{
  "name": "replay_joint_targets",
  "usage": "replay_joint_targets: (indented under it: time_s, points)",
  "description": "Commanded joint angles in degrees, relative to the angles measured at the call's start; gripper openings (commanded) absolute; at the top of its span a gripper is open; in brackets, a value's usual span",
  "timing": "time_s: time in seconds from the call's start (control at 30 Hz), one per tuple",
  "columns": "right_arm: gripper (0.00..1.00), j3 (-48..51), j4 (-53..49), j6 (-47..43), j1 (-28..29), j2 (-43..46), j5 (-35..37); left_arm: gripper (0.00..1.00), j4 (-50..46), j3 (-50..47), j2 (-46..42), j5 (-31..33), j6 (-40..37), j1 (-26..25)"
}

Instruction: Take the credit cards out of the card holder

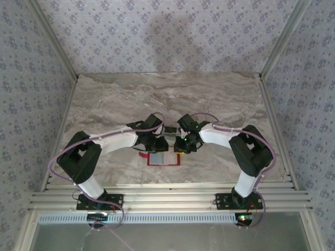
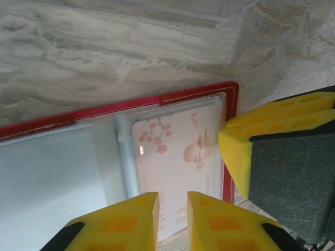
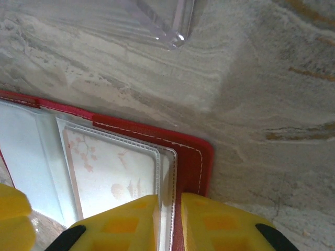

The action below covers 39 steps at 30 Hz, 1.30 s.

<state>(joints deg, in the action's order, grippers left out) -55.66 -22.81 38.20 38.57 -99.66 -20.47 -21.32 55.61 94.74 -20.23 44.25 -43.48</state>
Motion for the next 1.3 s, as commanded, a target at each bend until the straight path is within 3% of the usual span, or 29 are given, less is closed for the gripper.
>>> replay_joint_targets:
  time_s: [0.0, 0.77, 1.27]
  points:
    - [0.20, -0.1, 0.0, 0.7, 0.4, -1.3, -0.7, 0.22, 3.7, -0.8, 1.3, -3.6, 1.2, 0.3]
    - [0.20, 0.6, -0.8, 0.6, 0.3, -0.8, 0.6, 0.21, 0.1, -0.1, 4.6, -1.2, -0.5, 0.4]
    - [0.27, 0.7, -1.1, 0.5, 0.1, -0.8, 0.9, 0.21, -5.4, 1.3, 3.3, 3.3, -2.9, 0.4]
